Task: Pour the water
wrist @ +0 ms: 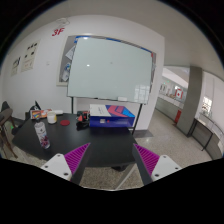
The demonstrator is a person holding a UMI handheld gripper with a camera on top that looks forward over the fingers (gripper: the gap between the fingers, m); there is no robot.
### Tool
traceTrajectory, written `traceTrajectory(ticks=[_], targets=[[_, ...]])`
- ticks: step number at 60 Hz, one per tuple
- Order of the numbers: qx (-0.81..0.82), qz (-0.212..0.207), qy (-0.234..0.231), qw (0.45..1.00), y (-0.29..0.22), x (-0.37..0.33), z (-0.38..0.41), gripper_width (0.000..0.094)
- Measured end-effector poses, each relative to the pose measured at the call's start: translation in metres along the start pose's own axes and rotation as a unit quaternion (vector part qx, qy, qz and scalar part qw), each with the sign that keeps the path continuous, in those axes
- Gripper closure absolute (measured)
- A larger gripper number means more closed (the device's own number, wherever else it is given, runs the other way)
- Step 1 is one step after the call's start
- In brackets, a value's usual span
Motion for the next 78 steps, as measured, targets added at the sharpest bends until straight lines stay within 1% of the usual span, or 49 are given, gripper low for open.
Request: traceTrajectory(ticks=[9, 16, 24, 27, 30, 37, 41, 46, 53, 63, 66, 72, 74, 75, 78], targets=[[-0.004, 0.022, -0.001, 1.0, 0.024, 0.005, 0.011, 0.009], [-0.008, 0.045, -0.003, 0.999, 0.068, 0.019, 0.037, 0.0091], [0.004, 0.073, -0.031, 0.997, 0.121, 0.041, 0.097, 0.0094], [0.008, 0.084, -0.045, 0.995, 0.134, 0.05, 0.126, 0.009], [0.013, 0.086, -0.057, 0.995, 0.141, 0.063, 0.158, 0.0092], [0.025, 0.086, -0.088, 0.992, 0.143, 0.095, 0.235, 0.0092], [0.03, 0.07, -0.101, 0.992, 0.133, 0.123, 0.272, 0.0091], [0.028, 0.052, -0.106, 0.993, 0.117, 0.161, 0.305, 0.0089], [0.026, 0.025, -0.109, 0.993, 0.092, 0.213, 0.332, 0.0089], [0.024, -0.004, -0.096, 0.995, 0.065, 0.275, 0.34, 0.0094], [0.021, -0.009, -0.095, 0.995, 0.06, 0.289, 0.341, 0.0118], [0.009, -0.02, -0.093, 0.995, 0.052, 0.309, 0.343, 0.0198], [0.01, -0.02, -0.093, 0.995, 0.052, 0.314, 0.343, 0.034], [0.013, -0.023, -0.092, 0.995, 0.051, 0.316, 0.343, 0.0369], [0.023, -0.031, -0.087, 0.995, 0.051, 0.318, 0.342, 0.04]])
Point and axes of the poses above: the point between the fingertips, and its own axes, seen from behind it with the camera up: z to the left, y down, x forward, the way the camera looks, the point moved 4 cm from there along -x, backward, against the way the camera looks, and after that the axes turned 14 degrees about -y, right-handed, at the moved point
